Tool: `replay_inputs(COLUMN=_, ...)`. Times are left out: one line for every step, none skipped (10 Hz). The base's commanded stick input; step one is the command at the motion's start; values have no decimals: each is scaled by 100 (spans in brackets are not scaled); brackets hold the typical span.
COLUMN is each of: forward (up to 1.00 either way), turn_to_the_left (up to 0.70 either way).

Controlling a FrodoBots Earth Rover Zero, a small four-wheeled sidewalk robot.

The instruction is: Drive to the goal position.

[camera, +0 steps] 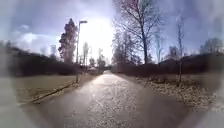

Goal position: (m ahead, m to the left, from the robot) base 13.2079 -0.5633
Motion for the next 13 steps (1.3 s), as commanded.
replay_inputs(forward=100, turn_to_the_left=5)
replay_inputs(forward=100, turn_to_the_left=5)
replay_inputs(forward=100, turn_to_the_left=6)
replay_inputs(forward=100, turn_to_the_left=7)
replay_inputs(forward=100, turn_to_the_left=7)
replay_inputs(forward=100, turn_to_the_left=8)
replay_inputs(forward=100, turn_to_the_left=8)
replay_inputs(forward=100, turn_to_the_left=9)
replay_inputs(forward=100, turn_to_the_left=10)
replay_inputs(forward=100, turn_to_the_left=11)
replay_inputs(forward=100, turn_to_the_left=13)
replay_inputs(forward=100, turn_to_the_left=14)
replay_inputs(forward=100, turn_to_the_left=15)
